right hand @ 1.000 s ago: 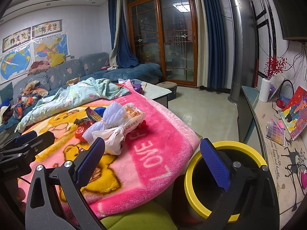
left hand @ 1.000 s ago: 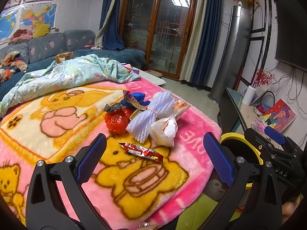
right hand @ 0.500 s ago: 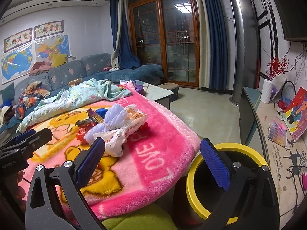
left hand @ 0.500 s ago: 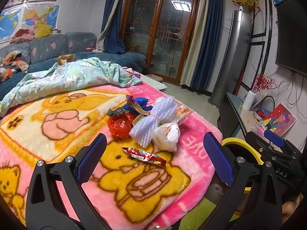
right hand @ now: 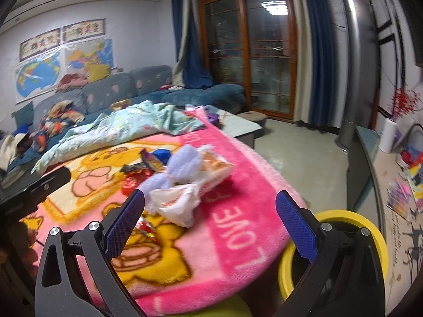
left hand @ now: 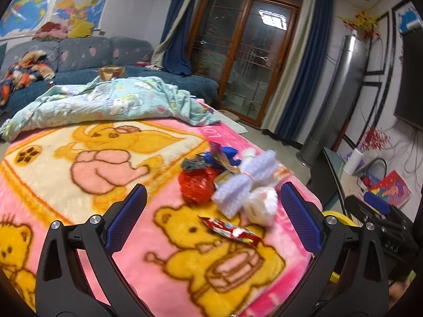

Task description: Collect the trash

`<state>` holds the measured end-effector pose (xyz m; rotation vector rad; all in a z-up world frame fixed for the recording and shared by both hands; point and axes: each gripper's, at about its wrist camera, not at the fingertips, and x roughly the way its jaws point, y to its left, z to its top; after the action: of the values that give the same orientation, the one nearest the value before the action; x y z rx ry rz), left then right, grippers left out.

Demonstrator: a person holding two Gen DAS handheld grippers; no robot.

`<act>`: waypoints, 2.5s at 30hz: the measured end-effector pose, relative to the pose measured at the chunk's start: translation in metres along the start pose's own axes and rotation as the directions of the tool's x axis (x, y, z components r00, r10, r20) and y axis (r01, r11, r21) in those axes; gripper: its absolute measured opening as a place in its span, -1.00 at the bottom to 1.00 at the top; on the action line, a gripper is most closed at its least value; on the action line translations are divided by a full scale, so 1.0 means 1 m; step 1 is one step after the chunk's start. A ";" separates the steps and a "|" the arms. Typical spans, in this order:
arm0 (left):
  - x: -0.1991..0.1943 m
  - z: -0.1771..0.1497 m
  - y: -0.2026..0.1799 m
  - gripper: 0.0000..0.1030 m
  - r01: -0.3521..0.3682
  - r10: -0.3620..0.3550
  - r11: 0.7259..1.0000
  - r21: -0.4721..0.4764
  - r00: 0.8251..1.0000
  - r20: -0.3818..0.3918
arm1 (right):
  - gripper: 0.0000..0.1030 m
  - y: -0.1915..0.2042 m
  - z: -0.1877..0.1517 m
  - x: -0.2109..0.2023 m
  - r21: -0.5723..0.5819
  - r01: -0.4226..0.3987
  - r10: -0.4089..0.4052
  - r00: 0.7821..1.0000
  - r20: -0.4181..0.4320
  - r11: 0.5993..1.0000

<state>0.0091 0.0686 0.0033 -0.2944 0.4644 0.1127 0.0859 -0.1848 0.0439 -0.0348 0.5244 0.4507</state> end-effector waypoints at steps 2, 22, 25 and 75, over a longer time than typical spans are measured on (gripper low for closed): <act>0.004 0.004 0.010 0.80 -0.016 0.016 1.000 -0.012 1.000 0.005 | 0.88 0.007 0.001 0.007 -0.014 -0.017 0.017 1.000 -0.008 1.000; 0.113 0.030 0.060 0.80 0.019 -0.049 0.987 -0.158 0.981 -0.188 | 0.88 0.017 -0.003 0.096 -0.002 -0.057 0.056 0.984 -0.168 0.998; 0.127 0.033 0.062 0.80 0.033 -0.070 0.983 -0.180 0.977 -0.201 | 0.87 0.013 -0.005 0.110 0.019 -0.056 0.058 0.978 -0.202 0.998; 0.108 0.037 0.050 -0.56 0.202 -0.239 0.952 -0.232 0.960 -0.148 | -0.43 -0.032 0.000 0.086 0.152 -0.146 0.183 0.948 -0.261 0.977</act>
<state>0.1127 0.1314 -0.0270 -0.5700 0.5914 -0.0844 0.1654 -0.1788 -0.0013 0.0745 0.8335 0.5784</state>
